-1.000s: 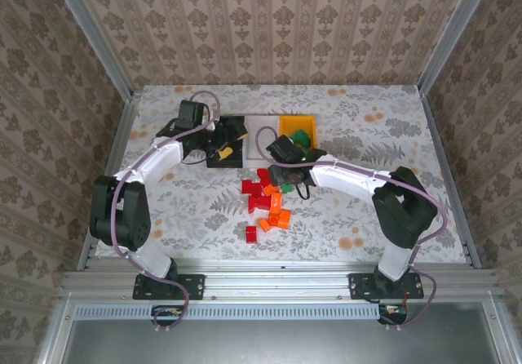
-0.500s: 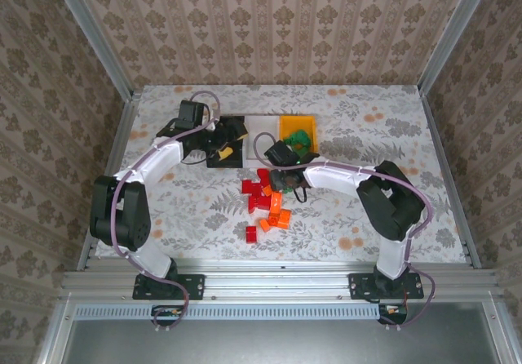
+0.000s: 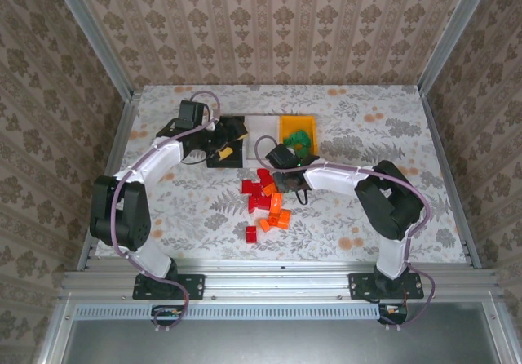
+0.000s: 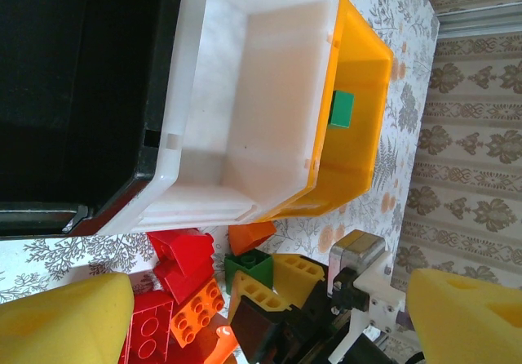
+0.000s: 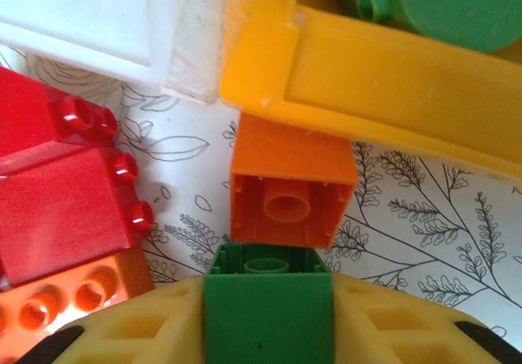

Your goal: Sort the legos into containers by color

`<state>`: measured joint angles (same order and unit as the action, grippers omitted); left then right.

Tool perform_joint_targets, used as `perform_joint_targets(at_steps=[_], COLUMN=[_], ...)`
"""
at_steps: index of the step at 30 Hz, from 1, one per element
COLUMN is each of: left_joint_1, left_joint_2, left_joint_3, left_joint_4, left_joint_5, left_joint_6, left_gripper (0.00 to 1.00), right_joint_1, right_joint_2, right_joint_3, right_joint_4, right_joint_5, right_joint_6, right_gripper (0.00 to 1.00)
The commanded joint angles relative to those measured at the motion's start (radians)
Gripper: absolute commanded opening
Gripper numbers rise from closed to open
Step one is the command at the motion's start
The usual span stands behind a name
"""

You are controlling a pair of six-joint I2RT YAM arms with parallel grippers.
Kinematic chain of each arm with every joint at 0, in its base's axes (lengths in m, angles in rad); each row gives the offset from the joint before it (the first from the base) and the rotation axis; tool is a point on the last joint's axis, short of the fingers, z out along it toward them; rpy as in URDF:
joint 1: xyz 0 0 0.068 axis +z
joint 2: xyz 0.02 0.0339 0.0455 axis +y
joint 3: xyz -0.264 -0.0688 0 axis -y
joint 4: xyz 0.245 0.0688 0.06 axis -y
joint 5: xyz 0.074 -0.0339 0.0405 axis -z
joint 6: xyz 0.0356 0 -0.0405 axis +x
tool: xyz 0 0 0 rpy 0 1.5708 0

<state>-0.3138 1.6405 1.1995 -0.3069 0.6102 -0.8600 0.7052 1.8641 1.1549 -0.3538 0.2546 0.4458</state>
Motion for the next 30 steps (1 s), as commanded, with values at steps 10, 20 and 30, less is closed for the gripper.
perform_joint_targets(at_steps=[10,20,30], left_joint_1=[-0.001,-0.001,0.001], left_joint_2=[0.001,0.006,0.016], left_joint_3=[0.004,0.003,0.004], left_joint_4=[-0.016,-0.021,-0.02], left_joint_5=[0.008,0.002,0.004], left_joint_6=[0.018,0.02,0.022], left_gripper=[0.89,0.89,0.89], right_joint_1=[0.021,-0.181,-0.265], right_joint_2=[-0.207,-0.044,0.191], right_joint_3=[-0.044,0.27,0.538], right_joint_4=[-0.042,-0.102,-0.176], right_joint_5=[0.077,0.054,0.003], right_joint_6=[-0.012,-0.121,-0.155], right_gripper=[0.36,0.37,0.38])
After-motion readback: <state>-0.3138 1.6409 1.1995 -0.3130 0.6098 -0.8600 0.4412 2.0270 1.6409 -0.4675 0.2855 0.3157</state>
